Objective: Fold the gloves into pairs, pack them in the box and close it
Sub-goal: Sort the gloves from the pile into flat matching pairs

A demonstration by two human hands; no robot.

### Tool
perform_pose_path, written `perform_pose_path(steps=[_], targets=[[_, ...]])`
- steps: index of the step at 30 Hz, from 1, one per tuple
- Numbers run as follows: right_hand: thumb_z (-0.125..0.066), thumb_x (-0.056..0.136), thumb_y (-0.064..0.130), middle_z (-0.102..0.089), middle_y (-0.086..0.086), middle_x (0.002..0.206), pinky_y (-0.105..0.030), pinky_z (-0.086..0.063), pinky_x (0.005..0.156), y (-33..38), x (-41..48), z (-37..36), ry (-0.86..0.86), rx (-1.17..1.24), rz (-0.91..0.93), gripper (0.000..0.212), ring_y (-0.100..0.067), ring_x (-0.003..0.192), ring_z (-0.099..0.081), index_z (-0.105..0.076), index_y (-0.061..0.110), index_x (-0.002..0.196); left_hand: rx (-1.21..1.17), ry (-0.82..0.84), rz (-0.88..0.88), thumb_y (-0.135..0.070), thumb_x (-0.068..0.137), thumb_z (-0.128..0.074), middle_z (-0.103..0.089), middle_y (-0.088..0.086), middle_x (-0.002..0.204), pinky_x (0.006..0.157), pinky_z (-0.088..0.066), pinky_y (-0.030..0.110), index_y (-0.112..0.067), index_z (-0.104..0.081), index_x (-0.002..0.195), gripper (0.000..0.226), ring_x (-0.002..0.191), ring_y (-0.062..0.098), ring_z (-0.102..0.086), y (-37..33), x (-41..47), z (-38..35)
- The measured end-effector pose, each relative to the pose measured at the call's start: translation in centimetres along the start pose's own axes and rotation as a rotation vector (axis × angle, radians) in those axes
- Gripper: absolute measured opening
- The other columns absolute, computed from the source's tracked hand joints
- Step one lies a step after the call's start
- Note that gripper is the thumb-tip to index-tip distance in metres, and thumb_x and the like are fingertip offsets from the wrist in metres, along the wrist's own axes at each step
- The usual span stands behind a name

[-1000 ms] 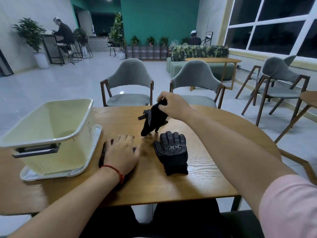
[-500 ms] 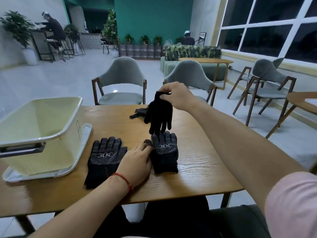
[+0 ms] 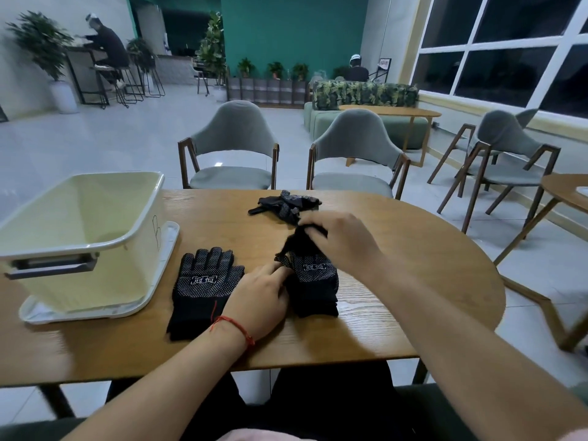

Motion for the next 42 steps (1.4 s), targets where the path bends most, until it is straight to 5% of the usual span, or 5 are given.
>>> perform_pose_path(steps=[6,11,23,31,42], targets=[[-0.066,0.094,0.025,-0.074,0.017,0.117,-0.036,-0.055,0.096,-0.1,-7.6,-4.8,0.069,0.061,-0.050,0.026,-0.011,0.111,-0.066,-0.075,0.034,0.117,0.004,-0.009,0.003,-0.034,0.091,-0.043,-0.064,0.001,0.132,0.101,-0.051,0.040,-0.020,-0.067,0.129,0.048,0.114,0.026,-0.063,0.2,0.1,-0.2],[-0.071,0.089,0.006,-0.071,0.008,0.124,-0.015,-0.036,0.111,-1.2,-8.7,-6.0,-0.014,0.105,-0.055,0.035,-0.016,0.118,-0.058,-0.077,0.022,0.119,-0.001,-0.029,-0.002,-0.028,0.093,-0.053,-0.065,0.002,0.134,0.102,-0.051,0.041,-0.017,-0.067,0.131,0.041,0.115,0.027,-0.063,0.1,0.0,-0.2],[-0.053,0.100,0.012,-0.075,0.002,0.115,-0.035,-0.054,0.097,0.2,-9.6,-5.8,-0.052,0.042,-0.009,0.034,-0.021,0.108,-0.067,-0.074,0.017,0.126,0.024,-0.037,0.049,-0.028,0.097,-0.059,-0.061,0.004,0.145,0.107,-0.047,0.040,-0.014,-0.064,0.136,0.042,0.129,0.027,-0.058,-0.1,-0.1,0.0],[-0.055,0.098,0.012,-0.076,0.004,0.111,-0.041,-0.059,0.089,0.1,-9.7,-5.8,-0.043,-0.015,-0.025,0.034,-0.022,0.104,-0.068,-0.075,0.020,0.124,-0.068,-0.040,0.128,-0.027,0.094,-0.060,-0.069,0.006,0.116,0.100,-0.046,0.038,-0.016,-0.052,0.140,0.047,0.113,0.027,-0.062,0.1,-0.2,0.2],[-0.058,0.096,0.014,-0.077,0.006,0.103,-0.040,-0.059,0.083,0.5,-9.9,-5.4,-0.071,-0.033,-0.024,0.033,-0.021,0.098,-0.068,-0.074,0.025,0.123,-0.014,-0.025,0.036,-0.029,0.098,-0.052,-0.062,-0.002,0.138,0.107,-0.043,0.032,-0.020,-0.056,0.142,0.045,0.123,0.020,-0.058,0.1,-0.1,0.0]])
Point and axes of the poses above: each hand's wrist, its own x-axis towards the middle knuckle, its own z-axis out of the back of the hand, y = z × x, the point moved 4 cm from there along x, towards the middle knuckle
